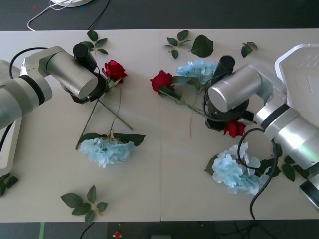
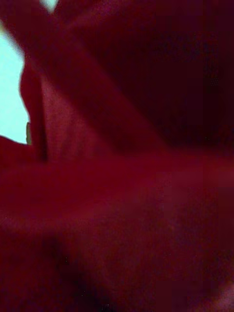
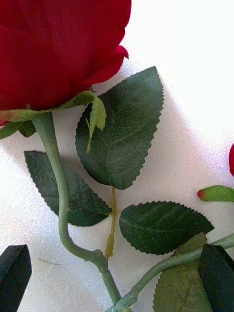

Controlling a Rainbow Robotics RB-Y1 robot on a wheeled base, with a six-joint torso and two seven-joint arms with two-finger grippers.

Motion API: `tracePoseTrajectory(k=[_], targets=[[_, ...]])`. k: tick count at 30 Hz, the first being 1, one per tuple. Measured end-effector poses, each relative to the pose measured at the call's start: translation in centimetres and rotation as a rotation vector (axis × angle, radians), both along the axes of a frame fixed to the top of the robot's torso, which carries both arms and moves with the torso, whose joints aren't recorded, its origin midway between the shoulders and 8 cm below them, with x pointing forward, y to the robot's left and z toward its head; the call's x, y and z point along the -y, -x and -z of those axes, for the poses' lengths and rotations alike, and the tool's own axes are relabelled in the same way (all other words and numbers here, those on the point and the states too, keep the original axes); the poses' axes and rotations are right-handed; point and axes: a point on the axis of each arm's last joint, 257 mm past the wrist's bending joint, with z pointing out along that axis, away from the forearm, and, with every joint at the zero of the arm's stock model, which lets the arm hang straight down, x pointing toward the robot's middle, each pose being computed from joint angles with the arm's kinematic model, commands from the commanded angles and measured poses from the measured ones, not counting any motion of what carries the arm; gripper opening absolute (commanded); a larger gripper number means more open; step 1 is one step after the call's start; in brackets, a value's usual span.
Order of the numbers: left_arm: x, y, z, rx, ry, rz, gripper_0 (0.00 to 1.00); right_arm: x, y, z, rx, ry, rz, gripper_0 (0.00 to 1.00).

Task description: Place the red flowers into the right box and the blue flowers into the left box. If a person shows an open palm, hand one flower to the person first, then continue sorting.

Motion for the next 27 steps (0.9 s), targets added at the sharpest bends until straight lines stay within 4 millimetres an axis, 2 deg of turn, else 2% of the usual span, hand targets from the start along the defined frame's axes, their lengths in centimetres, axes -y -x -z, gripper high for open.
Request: tracePoseTrajectory(k=[11, 16, 21, 22, 23, 24, 25, 26, 27], targets=[[-2.0, -0.2, -0.6, 0.009, -0.015, -0.024, 1.0, 2.5, 2.6, -6.3, -0.003, 0.067, -0.107, 0.0], [-3.2, -0.4, -1.0, 0.015, -0.024, -0.038, 1.0, 3.8, 4.0, -8.9, 0.02, 0.125, -0.31, 0.0], [-3.6, -0.3, -1.1, 0.014, -0.027, -0.043, 1.0, 6.3, 5.4, -10.7, 0.047, 0.114, -0.353, 0.0], [-3.6, -0.3, -1.1, 0.014, -0.027, -0.043, 0.9, 6.9, 5.6, -10.8, 0.047, 0.117, -0.355, 0.0], [-3.6, -0.3, -1.1, 0.014, -0.027, -0.043, 0.63, 7.6, 5.6, -10.8, 0.047, 0.129, -0.368, 0.0], [-3.6, -0.3, -1.1, 0.014, -0.027, -0.043, 0.45, 8.1, 5.7, -10.8, 0.045, 0.145, -0.391, 0.0], [-3.6, -0.3, -1.1, 0.014, -0.027, -0.043, 0.33, 8.4, 5.8, -10.7, 0.041, 0.165, -0.425, 0.0], [-3.6, -0.3, -1.1, 0.014, -0.027, -0.042, 0.14, 8.7, 5.8, -10.7, 0.039, 0.187, -0.458, 0.41], [-3.5, -0.3, -1.1, 0.014, -0.027, -0.041, 0.11, 8.9, 5.8, -10.6, 0.037, 0.202, -0.483, 0.63]])
